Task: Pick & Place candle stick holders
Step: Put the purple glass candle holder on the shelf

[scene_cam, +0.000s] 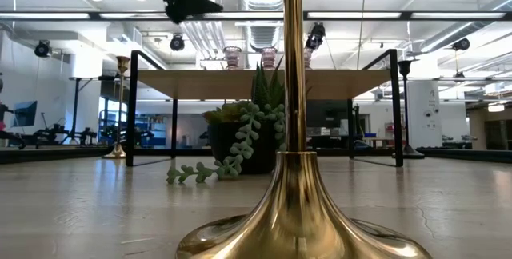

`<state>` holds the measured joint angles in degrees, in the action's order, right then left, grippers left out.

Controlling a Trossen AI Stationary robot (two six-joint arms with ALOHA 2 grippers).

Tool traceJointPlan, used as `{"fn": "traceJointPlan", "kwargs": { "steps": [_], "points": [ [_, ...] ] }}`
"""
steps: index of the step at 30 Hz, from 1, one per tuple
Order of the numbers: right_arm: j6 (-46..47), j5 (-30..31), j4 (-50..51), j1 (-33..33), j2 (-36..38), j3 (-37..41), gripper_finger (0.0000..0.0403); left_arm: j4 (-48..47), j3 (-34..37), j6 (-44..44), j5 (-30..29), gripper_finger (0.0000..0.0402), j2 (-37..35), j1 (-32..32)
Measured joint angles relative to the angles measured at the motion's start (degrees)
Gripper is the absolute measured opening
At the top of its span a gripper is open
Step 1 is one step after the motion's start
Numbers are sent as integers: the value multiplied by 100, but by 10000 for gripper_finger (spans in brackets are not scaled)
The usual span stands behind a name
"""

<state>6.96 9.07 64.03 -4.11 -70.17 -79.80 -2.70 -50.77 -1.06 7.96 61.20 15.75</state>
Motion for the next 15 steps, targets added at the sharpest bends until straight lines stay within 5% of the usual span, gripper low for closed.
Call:
{"fn": "traceJointPlan", "kwargs": {
  "steps": [9,15],
  "points": [
    [-33,1,4,0,0,1,8,2071,778,-202,-524,242,947,-161],
    [-55,1,4,-1,0,1,8,2344,650,-177,-559,183,1469,-166]
  ]
}}
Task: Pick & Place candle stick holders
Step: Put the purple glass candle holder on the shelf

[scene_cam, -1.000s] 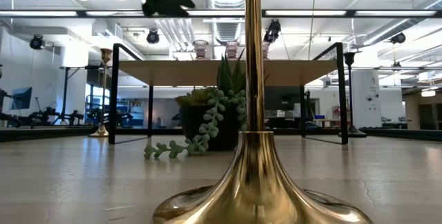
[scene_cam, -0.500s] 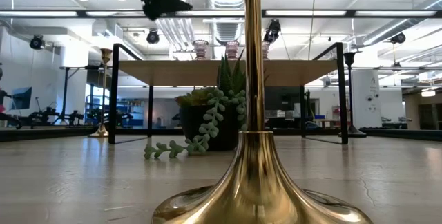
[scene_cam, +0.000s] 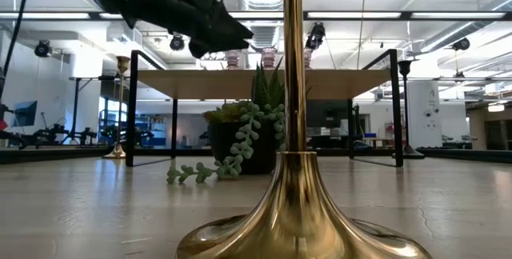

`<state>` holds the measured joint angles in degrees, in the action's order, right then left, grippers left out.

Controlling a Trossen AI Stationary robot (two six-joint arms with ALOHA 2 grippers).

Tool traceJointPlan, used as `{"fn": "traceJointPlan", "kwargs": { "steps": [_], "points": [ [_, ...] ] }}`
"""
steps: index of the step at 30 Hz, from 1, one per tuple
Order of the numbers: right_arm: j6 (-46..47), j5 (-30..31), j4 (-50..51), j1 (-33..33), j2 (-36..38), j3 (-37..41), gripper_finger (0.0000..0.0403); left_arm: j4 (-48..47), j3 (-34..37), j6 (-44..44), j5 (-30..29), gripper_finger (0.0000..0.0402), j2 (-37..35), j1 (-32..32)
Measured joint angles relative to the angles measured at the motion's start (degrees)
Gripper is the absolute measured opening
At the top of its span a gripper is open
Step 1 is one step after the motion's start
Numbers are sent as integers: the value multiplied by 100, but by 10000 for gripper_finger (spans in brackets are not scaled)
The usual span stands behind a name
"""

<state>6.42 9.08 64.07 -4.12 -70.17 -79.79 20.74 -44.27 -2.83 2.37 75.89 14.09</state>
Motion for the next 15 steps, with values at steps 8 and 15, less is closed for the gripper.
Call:
{"fn": "traceJointPlan", "kwargs": {
  "steps": [8,15],
  "points": [
    [-4,0,7,1,0,0,8,-10,-122,127,-474,81,107,4],
    [-15,0,9,0,0,0,8,73,-124,192,-957,29,123,49]
  ]
}}
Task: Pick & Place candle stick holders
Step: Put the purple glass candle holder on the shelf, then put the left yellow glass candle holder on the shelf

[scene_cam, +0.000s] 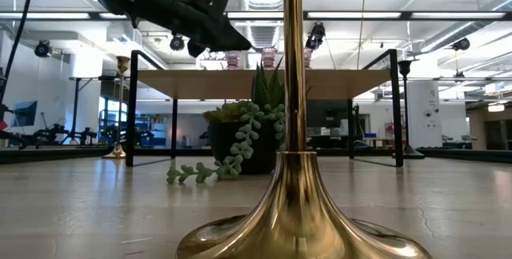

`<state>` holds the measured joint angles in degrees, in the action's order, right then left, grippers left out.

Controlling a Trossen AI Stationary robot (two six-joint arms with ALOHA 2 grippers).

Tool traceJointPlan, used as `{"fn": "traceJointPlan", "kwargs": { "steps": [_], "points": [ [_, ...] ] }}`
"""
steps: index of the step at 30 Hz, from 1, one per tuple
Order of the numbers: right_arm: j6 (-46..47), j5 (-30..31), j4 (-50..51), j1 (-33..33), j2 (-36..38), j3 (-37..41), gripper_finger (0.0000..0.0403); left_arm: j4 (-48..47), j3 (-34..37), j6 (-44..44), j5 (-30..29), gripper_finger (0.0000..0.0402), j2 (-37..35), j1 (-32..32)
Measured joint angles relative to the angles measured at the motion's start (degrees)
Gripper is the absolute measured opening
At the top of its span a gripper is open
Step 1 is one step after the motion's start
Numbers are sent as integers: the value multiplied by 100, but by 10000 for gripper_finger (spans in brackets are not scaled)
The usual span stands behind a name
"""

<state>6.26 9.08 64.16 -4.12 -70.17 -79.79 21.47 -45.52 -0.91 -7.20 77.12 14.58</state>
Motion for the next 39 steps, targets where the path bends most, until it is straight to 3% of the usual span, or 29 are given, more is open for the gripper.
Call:
{"fn": "traceJointPlan", "kwargs": {
  "steps": [7,29,33,39],
  "points": [
    [2,2,-2,1,0,0,8,0,0,2,-383,11,9,114],
    [13,1,-2,2,0,0,8,-100,7,-27,-772,10,11,204],
    [13,2,-2,0,0,0,8,-100,7,-97,-496,10,-14,195],
    [13,0,13,0,0,0,8,-105,9,-508,1221,10,-302,164]
  ]
}}
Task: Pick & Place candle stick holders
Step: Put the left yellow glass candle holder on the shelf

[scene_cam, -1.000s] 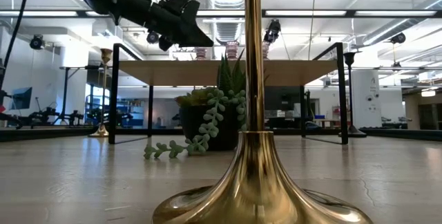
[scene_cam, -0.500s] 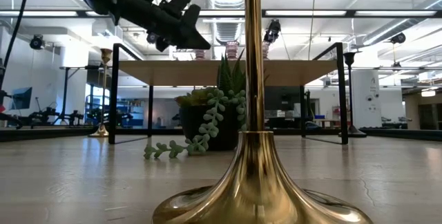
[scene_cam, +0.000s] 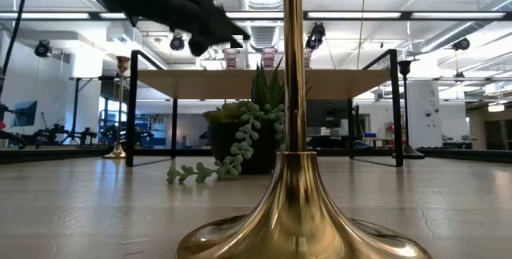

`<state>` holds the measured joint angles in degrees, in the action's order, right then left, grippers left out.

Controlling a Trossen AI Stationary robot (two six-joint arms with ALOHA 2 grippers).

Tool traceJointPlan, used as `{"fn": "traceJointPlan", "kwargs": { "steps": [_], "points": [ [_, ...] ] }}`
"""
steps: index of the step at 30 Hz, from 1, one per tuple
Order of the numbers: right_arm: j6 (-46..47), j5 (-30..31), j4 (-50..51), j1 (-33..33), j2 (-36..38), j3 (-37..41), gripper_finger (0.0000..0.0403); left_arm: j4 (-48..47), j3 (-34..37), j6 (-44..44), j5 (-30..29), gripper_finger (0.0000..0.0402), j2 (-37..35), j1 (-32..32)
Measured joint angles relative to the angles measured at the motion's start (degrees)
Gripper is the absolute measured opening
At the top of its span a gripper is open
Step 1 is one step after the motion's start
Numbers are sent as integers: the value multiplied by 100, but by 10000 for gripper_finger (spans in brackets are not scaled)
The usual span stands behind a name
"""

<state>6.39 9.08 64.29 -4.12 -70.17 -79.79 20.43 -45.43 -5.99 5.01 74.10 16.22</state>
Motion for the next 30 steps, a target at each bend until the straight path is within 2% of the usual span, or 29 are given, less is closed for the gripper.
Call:
{"fn": "traceJointPlan", "kwargs": {
  "steps": [3,6,10,16,22,25,30],
  "points": [
    [0,0,8,1,0,8,8,-190,0,-62,723,10,-381,-111],
    [49,-4,46,1,0,31,8,-1149,0,121,680,9,-1020,-405],
    [118,-7,208,0,0,48,8,-2768,0,344,-257,4,-2000,-1161],
    [298,-9,281,0,2,52,8,-4341,0,-308,-1881,2,-3005,-3043],
    [462,-11,280,0,2,52,8,-5781,-316,-1216,-3192,2,-2956,-5063],
    [542,-9,276,0,2,52,8,-6711,-513,-1856,-3403,1,-2755,-5907],
    [566,-5,206,0,2,52,8,-7428,-450,-3501,-3651,1,-2639,-6896]
  ]
}}
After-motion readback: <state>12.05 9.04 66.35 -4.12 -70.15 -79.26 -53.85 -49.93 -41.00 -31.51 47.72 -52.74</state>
